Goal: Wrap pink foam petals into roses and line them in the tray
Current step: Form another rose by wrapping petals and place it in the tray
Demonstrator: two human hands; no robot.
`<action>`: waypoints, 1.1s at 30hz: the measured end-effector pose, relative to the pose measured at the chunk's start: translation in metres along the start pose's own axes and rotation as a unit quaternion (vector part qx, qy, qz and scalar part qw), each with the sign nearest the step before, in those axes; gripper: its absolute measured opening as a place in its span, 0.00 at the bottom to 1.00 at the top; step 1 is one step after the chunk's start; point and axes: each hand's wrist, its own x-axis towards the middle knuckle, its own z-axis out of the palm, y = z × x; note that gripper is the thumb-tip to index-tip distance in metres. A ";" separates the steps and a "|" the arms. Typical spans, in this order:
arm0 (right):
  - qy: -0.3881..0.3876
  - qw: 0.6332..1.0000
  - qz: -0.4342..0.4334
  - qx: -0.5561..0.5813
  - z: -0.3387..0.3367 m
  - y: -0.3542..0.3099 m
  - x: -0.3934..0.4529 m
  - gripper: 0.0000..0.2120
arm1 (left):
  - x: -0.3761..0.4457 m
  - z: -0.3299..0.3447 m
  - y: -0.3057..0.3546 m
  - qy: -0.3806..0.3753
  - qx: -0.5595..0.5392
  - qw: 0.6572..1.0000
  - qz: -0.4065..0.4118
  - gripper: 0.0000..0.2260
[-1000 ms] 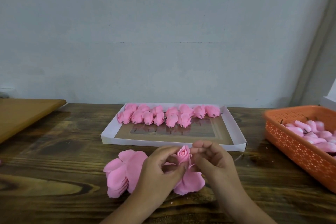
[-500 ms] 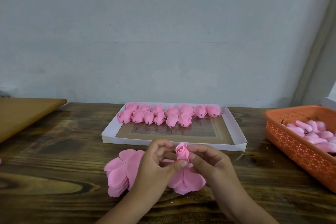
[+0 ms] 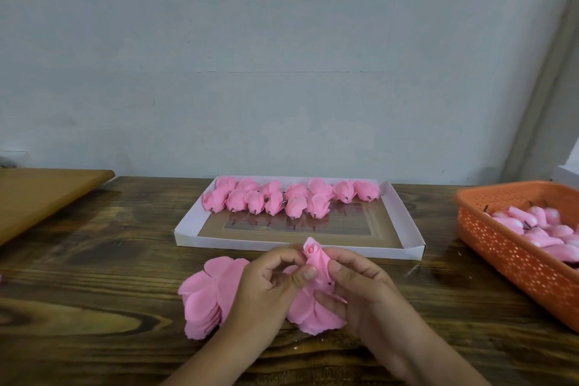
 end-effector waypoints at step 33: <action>0.076 0.969 -0.163 -0.168 0.012 0.009 -0.006 0.11 | -0.005 0.007 0.009 -0.002 -0.076 0.995 -0.071 0.13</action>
